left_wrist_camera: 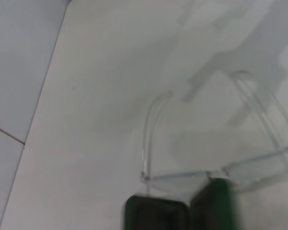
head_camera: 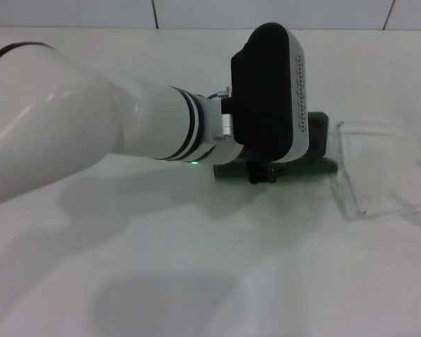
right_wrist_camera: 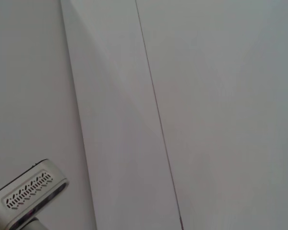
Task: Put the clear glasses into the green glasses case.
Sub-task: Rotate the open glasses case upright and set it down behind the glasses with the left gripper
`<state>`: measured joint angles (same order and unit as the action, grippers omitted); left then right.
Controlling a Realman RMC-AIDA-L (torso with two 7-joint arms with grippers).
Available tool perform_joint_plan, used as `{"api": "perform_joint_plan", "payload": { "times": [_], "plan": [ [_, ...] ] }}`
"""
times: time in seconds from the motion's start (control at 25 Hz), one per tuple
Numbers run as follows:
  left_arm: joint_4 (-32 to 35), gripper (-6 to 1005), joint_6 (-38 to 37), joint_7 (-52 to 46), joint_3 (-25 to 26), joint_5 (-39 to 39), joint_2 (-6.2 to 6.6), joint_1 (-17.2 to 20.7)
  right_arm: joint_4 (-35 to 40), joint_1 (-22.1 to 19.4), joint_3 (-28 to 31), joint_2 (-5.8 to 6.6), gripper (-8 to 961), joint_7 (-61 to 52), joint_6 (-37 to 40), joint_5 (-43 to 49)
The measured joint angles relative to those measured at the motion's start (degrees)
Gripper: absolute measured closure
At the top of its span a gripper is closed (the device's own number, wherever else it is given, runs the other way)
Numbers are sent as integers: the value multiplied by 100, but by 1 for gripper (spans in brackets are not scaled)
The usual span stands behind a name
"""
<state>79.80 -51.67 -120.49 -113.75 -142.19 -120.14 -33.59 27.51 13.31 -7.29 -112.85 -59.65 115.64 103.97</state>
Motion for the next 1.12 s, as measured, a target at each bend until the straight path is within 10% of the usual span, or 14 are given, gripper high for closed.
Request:
{"api": "perform_joint_plan", "payload": {
  "times": [0.56, 1.12],
  "plan": [
    [459, 697, 98, -48, 68, -49, 1, 373, -8, -25, 0, 0, 80, 13, 6, 17],
    [-672, 750, 2359, -62, 269, -40, -9, 308, -233, -21, -64, -3, 80, 160, -36, 71]
  ]
}}
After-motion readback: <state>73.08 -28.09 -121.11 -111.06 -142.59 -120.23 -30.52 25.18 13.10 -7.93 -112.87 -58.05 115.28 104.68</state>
